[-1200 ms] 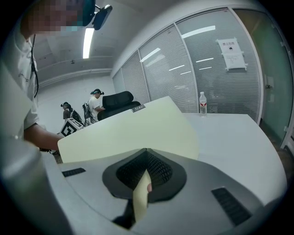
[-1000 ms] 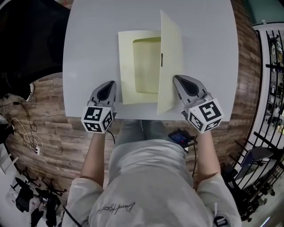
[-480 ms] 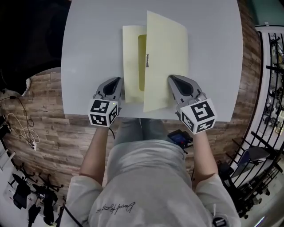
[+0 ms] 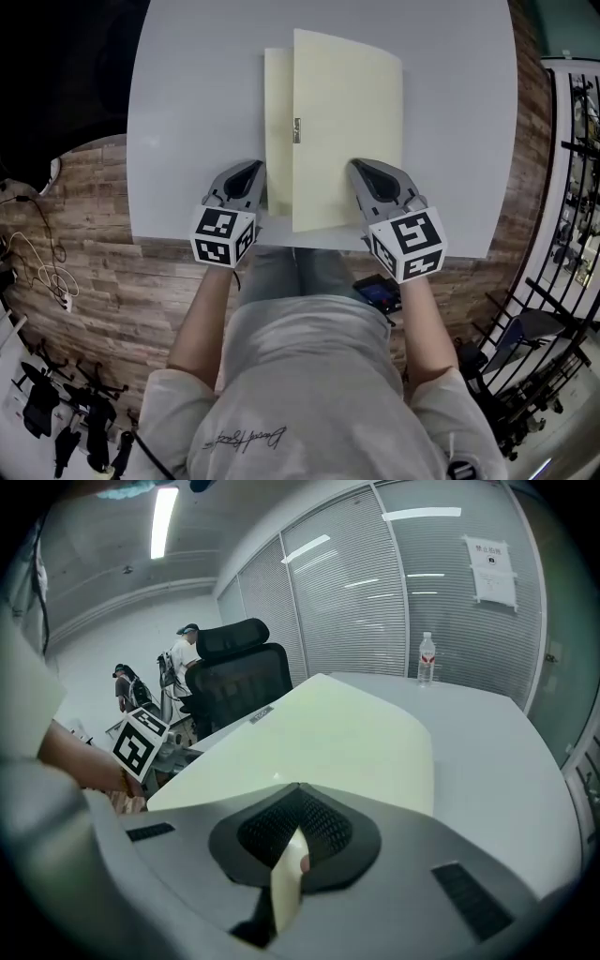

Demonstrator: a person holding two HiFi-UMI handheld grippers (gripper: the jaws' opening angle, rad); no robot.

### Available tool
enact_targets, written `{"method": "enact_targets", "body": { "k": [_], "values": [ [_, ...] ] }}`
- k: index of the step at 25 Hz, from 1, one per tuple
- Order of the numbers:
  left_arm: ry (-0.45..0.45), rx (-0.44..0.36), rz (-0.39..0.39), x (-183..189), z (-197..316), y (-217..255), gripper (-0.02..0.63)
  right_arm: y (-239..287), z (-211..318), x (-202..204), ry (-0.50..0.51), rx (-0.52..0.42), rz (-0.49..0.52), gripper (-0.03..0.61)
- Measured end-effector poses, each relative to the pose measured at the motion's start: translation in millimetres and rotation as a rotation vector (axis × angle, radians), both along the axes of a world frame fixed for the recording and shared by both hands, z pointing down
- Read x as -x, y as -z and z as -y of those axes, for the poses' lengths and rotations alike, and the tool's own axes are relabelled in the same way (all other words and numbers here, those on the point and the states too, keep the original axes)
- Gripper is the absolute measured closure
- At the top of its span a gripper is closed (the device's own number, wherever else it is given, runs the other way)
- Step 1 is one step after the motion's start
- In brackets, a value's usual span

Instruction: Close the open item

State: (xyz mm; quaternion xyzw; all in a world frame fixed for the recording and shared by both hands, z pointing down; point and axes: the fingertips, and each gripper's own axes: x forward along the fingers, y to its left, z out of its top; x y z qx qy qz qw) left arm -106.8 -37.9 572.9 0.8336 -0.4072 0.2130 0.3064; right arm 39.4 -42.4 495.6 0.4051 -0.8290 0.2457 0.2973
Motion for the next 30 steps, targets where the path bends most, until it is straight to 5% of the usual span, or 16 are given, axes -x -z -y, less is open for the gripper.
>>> {"method": "enact_targets", "body": {
  "k": [30],
  "values": [
    [0.024,-0.007,-0.050,-14.8,-0.3,6.5,0.604,-35.9,-10.5,19.4,0.075,0.066,-0.168,0.565]
  ]
}}
